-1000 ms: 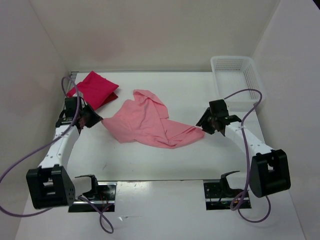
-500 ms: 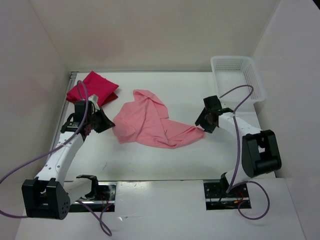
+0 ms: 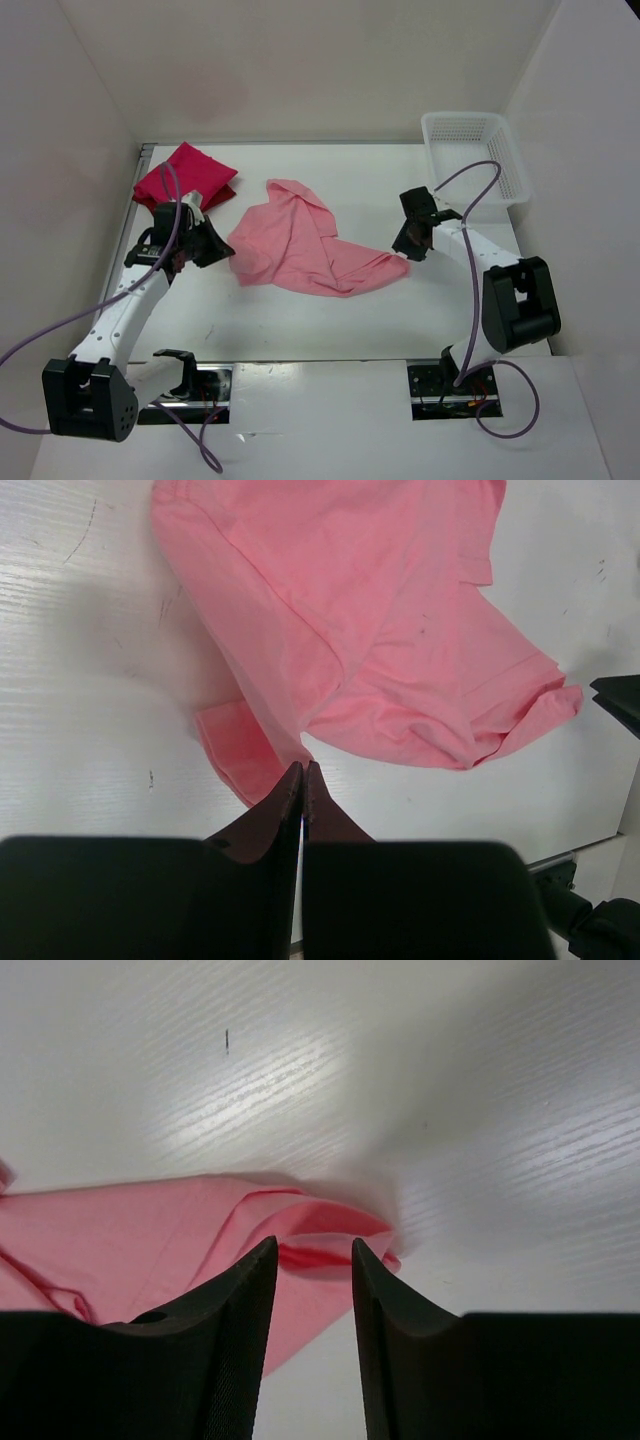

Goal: Fold and stack the t-shirts
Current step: Flatten out the tshirt

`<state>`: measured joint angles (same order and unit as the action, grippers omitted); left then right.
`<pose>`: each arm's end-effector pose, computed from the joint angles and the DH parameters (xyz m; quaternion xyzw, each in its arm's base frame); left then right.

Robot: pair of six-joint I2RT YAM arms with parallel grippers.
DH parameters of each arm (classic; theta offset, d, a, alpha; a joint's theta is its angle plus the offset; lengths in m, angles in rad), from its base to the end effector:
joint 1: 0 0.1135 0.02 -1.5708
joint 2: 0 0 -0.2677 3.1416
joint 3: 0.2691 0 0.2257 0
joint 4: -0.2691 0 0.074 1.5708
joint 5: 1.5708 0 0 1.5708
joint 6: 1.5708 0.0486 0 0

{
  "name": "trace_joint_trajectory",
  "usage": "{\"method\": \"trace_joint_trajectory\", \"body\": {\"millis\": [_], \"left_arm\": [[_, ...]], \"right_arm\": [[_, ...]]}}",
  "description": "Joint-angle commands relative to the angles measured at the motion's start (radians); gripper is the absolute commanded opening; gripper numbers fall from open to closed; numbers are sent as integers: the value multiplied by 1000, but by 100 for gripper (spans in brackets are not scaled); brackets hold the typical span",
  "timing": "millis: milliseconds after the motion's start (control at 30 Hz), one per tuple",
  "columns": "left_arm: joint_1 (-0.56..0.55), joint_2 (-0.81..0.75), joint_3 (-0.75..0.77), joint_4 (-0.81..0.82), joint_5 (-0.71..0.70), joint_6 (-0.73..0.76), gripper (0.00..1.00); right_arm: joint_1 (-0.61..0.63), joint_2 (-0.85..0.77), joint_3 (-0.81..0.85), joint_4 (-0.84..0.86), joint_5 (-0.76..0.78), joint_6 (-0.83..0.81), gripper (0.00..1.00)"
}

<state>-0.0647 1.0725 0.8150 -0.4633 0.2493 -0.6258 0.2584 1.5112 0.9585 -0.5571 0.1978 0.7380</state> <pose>0.2075 -0.0255 0.2713 -0.2010 0.8828 -0.2450 0.3466 0.2682 0.0610 0.2086 0.2520 0.9357 0.0242 0.2456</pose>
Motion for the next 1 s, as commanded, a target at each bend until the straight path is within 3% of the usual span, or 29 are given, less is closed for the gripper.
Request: {"method": "trace_joint_trajectory", "body": {"millis": [0, 400, 667, 833, 967], "left_arm": [[-6, -23, -11, 34, 18, 24, 0], [-15, -23, -20, 61, 27, 24, 0], [-15, -23, -20, 61, 27, 15, 0], [-15, -32, -20, 52, 18, 15, 0], [-15, -32, 27, 32, 47, 5, 0]], "right_arm": [[36, 14, 40, -35, 48, -11, 42], [110, 95, 72, -35, 49, -20, 46], [110, 141, 92, -26, 88, -20, 31], [110, 126, 92, -38, 88, -20, 0], [110, -64, 137, -102, 46, -11, 0]]}}
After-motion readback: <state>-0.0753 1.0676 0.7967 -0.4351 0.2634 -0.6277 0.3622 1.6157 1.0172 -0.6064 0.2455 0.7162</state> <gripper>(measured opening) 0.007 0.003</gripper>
